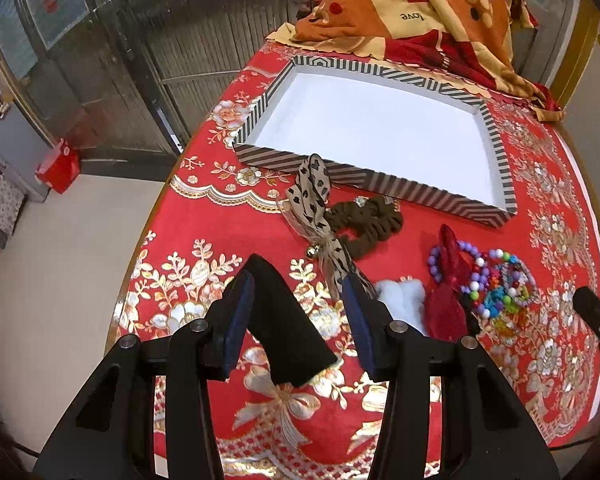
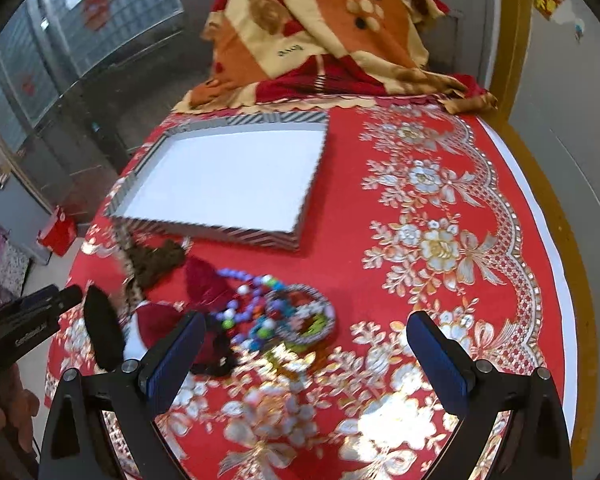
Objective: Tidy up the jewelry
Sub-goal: 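Move both tools toward the hair accessories beside the striped tray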
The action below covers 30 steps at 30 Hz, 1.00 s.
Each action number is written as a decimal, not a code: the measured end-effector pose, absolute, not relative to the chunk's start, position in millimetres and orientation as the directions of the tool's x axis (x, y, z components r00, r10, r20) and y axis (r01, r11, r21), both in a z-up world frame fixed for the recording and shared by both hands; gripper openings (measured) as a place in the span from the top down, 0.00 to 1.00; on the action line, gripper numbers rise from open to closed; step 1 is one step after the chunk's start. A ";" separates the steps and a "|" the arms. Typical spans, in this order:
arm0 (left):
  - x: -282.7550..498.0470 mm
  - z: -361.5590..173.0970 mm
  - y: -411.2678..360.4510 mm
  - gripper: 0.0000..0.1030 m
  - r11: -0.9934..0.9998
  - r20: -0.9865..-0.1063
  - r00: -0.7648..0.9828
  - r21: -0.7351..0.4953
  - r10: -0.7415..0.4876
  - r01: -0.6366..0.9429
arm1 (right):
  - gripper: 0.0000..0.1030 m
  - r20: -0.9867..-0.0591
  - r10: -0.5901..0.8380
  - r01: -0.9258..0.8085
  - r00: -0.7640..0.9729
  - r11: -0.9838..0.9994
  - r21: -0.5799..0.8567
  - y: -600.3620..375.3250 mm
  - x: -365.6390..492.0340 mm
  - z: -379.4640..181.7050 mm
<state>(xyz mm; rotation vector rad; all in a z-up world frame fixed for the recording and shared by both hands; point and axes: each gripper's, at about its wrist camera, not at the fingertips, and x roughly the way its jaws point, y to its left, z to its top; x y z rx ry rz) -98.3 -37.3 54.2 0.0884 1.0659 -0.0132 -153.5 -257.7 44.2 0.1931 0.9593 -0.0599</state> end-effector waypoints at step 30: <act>-125.2 59.6 -25.3 0.56 0.997 -0.886 0.463 0.005 -0.029 0.071 | 0.03 -0.826 -0.008 0.130 0.563 0.988 0.079 -220.3 -165.1 52.5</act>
